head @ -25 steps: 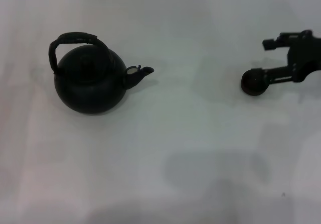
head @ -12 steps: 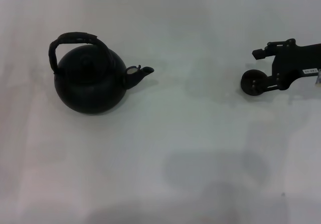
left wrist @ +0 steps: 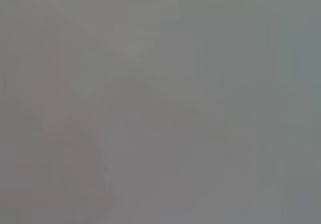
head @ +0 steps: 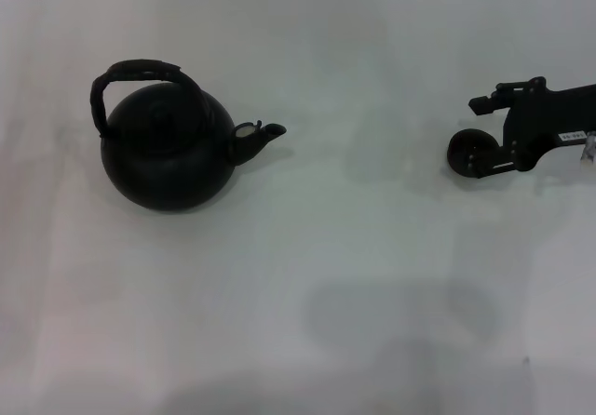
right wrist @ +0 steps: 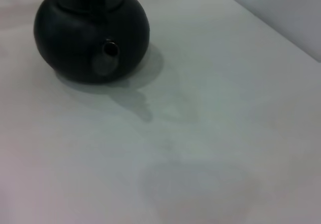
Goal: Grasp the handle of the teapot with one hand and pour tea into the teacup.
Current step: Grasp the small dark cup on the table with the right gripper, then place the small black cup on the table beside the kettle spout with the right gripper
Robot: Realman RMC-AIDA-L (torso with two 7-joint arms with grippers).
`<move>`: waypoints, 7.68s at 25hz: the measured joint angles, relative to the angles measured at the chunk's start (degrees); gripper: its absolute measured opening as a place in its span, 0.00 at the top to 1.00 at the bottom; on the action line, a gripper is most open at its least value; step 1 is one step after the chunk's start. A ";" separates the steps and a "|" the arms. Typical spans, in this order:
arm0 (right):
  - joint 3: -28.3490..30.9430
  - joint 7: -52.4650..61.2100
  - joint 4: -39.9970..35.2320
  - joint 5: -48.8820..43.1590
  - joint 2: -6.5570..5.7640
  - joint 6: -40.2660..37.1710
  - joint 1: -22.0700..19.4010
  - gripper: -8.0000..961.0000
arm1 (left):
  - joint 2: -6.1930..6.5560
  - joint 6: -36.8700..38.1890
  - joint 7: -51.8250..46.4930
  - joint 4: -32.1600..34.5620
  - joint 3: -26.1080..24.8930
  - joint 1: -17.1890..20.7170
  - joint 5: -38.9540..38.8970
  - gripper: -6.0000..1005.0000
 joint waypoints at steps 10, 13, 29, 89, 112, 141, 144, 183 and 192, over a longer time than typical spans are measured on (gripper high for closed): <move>-0.70 0.18 -0.37 -2.16 -0.01 -1.84 0.09 0.10 | -0.01 0.36 0.00 0.01 0.70 0.04 0.05 0.47; -0.72 0.56 -0.73 -3.25 -0.02 -1.86 0.09 0.10 | -0.09 0.39 0.00 0.08 1.44 -0.07 0.06 0.47; -2.15 1.46 -0.91 -4.40 0.08 -3.04 0.29 0.10 | -0.08 0.43 0.01 0.28 2.02 -0.51 0.06 0.47; -3.71 1.47 -4.37 -4.44 0.13 -4.16 1.21 0.10 | -0.04 0.49 0.13 0.46 2.02 -0.46 0.67 0.47; -4.54 1.07 -6.00 -4.42 0.15 -5.49 1.50 0.17 | -0.08 2.01 0.00 0.17 2.02 -0.06 0.67 0.47; -18.65 7.08 -1.41 2.74 0.69 -5.52 8.17 0.25 | -0.24 2.57 -0.07 -0.01 2.42 -0.30 3.64 0.47; -21.04 7.40 -1.40 2.85 0.76 -6.90 8.31 0.25 | -0.21 2.62 -0.13 -0.01 2.83 -0.31 3.66 0.47; -27.88 8.95 -4.37 2.92 0.53 -15.48 7.73 0.25 | -0.18 2.80 -0.27 0.26 3.43 -0.06 3.75 0.47; -27.81 8.98 -4.39 2.93 0.63 -15.70 7.58 0.21 | -0.18 2.80 -0.27 0.27 3.43 -0.06 3.74 0.47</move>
